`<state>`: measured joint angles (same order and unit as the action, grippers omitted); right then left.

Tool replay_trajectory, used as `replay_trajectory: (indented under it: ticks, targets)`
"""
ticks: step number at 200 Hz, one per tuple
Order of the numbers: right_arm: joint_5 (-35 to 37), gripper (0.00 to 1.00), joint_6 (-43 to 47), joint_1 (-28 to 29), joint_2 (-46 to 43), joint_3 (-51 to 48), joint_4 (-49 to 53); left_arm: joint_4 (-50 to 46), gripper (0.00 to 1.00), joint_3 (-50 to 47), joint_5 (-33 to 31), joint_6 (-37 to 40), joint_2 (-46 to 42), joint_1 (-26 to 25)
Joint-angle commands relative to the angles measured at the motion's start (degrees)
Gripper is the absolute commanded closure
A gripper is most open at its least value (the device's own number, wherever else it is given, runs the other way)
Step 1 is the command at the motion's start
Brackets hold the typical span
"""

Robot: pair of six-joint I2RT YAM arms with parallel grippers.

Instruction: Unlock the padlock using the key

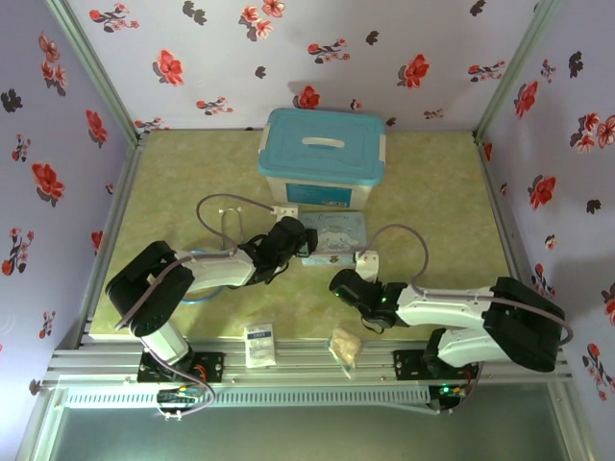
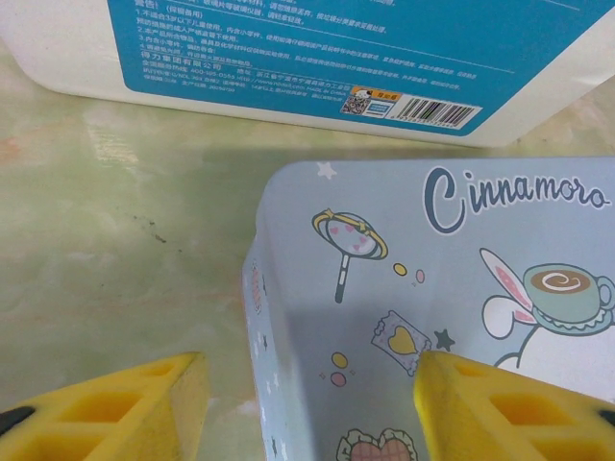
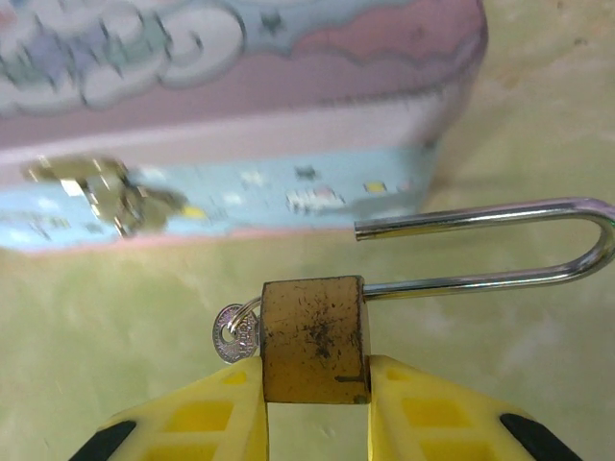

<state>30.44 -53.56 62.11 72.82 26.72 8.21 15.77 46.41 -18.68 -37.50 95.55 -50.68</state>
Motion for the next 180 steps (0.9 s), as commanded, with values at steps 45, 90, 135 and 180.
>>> replay_trajectory:
  ticks: [45, 90, 135, 180]
  targets:
    - [-13.91, 0.71, 7.02, -1.85, -2.08, 1.70, 16.94, -13.13, 0.41, -1.06, 0.15, 2.12, 3.34, -0.04]
    - [-12.74, 0.70, 6.33, -1.89, -0.18, 5.01, 27.01, -12.72, 0.41, -1.27, 0.35, 2.02, 3.24, -0.04]
    - [-11.76, 0.54, 7.30, -2.91, -2.04, 6.92, 32.33, -12.84, 0.38, -0.91, 0.90, 2.05, 3.26, -0.04]
    - [-15.14, 0.42, 4.44, -5.47, -10.10, 4.51, 24.47, -15.47, 0.33, 1.42, 1.84, 2.80, -0.78, -0.04]
